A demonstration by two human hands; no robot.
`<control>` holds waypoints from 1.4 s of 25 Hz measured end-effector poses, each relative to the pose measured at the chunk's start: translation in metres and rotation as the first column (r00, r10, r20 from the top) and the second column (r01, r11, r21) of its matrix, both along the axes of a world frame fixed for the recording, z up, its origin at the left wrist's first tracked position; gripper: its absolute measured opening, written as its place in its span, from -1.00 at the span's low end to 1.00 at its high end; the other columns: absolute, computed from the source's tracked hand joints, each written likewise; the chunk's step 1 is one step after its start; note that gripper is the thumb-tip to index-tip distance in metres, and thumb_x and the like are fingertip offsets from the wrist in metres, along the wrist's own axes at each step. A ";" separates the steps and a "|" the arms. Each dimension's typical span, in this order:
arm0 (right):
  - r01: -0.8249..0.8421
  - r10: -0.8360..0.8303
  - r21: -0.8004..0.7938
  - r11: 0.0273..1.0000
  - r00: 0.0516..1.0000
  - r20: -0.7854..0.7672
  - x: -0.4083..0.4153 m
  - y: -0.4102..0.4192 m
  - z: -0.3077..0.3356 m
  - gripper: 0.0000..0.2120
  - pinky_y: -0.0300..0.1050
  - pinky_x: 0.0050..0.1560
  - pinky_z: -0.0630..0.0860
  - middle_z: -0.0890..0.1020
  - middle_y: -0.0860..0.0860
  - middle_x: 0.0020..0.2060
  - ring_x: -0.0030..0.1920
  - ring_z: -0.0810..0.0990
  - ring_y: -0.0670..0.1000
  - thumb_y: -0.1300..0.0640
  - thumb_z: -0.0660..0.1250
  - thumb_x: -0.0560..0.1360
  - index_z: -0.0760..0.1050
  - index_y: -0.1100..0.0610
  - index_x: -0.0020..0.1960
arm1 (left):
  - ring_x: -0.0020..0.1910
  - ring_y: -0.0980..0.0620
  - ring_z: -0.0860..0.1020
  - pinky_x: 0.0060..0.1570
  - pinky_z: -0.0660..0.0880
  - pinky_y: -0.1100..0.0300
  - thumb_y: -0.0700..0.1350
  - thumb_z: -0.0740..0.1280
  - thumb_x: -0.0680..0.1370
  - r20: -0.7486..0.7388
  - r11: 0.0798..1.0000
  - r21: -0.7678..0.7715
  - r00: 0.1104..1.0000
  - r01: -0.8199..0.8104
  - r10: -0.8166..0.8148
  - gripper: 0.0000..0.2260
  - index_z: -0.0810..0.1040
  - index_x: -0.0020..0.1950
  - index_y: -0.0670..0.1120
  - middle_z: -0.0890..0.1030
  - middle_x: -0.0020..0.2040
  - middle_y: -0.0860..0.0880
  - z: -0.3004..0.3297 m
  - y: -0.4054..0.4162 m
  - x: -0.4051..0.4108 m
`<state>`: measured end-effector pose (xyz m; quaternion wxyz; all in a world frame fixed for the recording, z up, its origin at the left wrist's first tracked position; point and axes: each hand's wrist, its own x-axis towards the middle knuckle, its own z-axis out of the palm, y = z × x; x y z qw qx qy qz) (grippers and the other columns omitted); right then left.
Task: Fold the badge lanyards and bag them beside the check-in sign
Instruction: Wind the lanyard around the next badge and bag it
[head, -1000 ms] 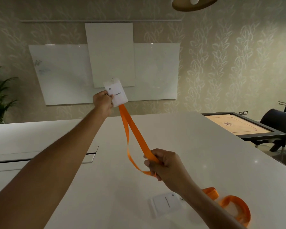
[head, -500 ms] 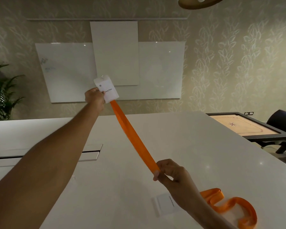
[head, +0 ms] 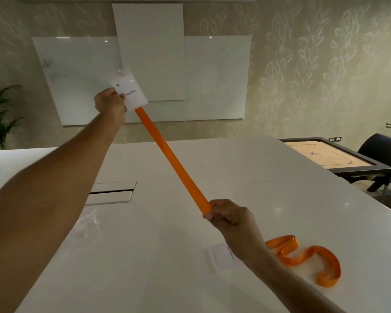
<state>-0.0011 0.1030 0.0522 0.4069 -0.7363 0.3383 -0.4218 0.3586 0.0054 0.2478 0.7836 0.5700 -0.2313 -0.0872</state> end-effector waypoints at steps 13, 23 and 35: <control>-0.032 0.113 -0.312 0.950 0.963 0.245 -0.009 0.040 0.059 -0.79 -0.33 -0.17 0.58 0.70 -0.19 -0.25 -0.23 0.68 -0.13 0.20 0.34 0.53 0.57 -0.06 0.09 | -0.14 0.01 0.55 -0.19 0.50 0.19 -0.35 0.33 0.42 0.350 0.962 0.210 0.932 -0.176 0.094 -0.87 0.58 -0.20 -0.14 0.63 -0.10 -0.05 -0.072 -0.007 -0.022; -0.086 0.299 -0.488 0.869 0.876 0.378 0.004 0.022 0.139 -0.84 -0.16 -0.21 0.55 0.72 -0.03 -0.20 -0.29 0.66 0.00 0.26 0.32 0.51 0.63 0.05 -0.03 | -0.23 -0.10 0.56 -0.25 0.42 0.21 -0.28 0.30 0.41 0.557 0.958 0.287 0.818 -0.023 -0.148 -0.85 0.63 -0.09 -0.21 0.66 -0.16 -0.23 -0.143 0.003 -0.083; 0.268 -0.159 -0.710 0.651 0.963 0.218 0.019 -0.098 0.205 -0.77 -0.10 -0.03 0.60 0.70 -0.02 0.03 -0.19 0.64 -0.14 0.24 0.26 0.53 0.66 0.10 0.06 | -0.04 0.05 0.61 0.08 0.52 0.20 -0.30 0.33 0.51 0.383 0.839 0.400 0.764 0.369 -0.519 -0.82 0.65 0.02 -0.11 0.66 -0.04 -0.02 -0.198 0.031 -0.137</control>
